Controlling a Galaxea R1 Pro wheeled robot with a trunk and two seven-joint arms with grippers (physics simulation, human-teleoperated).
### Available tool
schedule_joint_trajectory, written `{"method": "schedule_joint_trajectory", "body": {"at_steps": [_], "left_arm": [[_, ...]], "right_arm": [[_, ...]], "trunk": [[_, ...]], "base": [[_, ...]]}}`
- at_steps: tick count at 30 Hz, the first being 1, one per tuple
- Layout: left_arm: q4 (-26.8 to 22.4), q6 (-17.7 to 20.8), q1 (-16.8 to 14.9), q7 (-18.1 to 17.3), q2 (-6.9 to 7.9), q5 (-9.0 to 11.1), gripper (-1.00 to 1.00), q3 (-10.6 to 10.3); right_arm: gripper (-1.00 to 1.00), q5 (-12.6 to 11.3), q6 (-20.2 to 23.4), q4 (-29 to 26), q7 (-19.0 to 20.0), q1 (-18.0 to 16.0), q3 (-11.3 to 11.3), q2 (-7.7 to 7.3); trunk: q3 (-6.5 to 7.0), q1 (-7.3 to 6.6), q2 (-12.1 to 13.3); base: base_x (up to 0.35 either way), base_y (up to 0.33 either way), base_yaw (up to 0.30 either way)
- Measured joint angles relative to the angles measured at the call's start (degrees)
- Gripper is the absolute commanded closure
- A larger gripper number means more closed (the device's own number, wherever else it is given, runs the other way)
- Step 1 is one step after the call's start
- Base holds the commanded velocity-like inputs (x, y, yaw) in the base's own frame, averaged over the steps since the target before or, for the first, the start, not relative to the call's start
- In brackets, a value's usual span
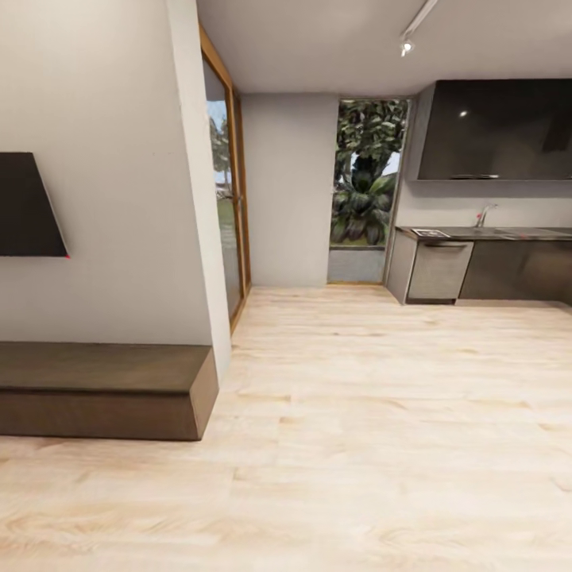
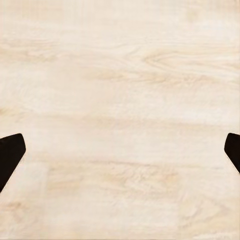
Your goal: Pick up the poster from the kitchen countertop and hang it on one of the wall nails in the kitchen.
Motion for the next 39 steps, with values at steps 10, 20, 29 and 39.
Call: {"method": "schedule_joint_trajectory", "body": {"at_steps": [10, 20, 29, 39], "left_arm": [[0.0, 0.0, 0.0, 0.0, 0.03, 0.0, -1.00, 0.0], [0.0, 0.0, 0.0, 0.0, 0.04, 0.0, -1.00, 0.0], [0.0, 0.0, 0.0, 0.0, 0.04, 0.0, -1.00, 0.0], [0.0, 0.0, 0.0, 0.0, 0.04, 0.0, -1.00, 0.0]], "right_arm": [[-1.00, 0.0, 0.0, 0.0, 0.0, 0.0, 0.0, 0.00], [-1.00, 0.0, 0.0, 0.0, 0.0, 0.0, 0.0, 0.00], [-1.00, 0.0, 0.0, 0.0, 0.0, 0.0, 0.0, 0.00], [-1.00, 0.0, 0.0, 0.0, 0.0, 0.0, 0.0, -0.01]], "trunk": [[0.00, 0.00, 0.0], [0.00, 0.00, 0.0], [0.00, 0.00, 0.0], [0.00, 0.00, 0.0]], "base": [[0.337, 0.000, -0.129], [0.337, 0.000, -0.020], [0.337, -0.004, -0.001], [0.325, -0.109, -0.126]]}}
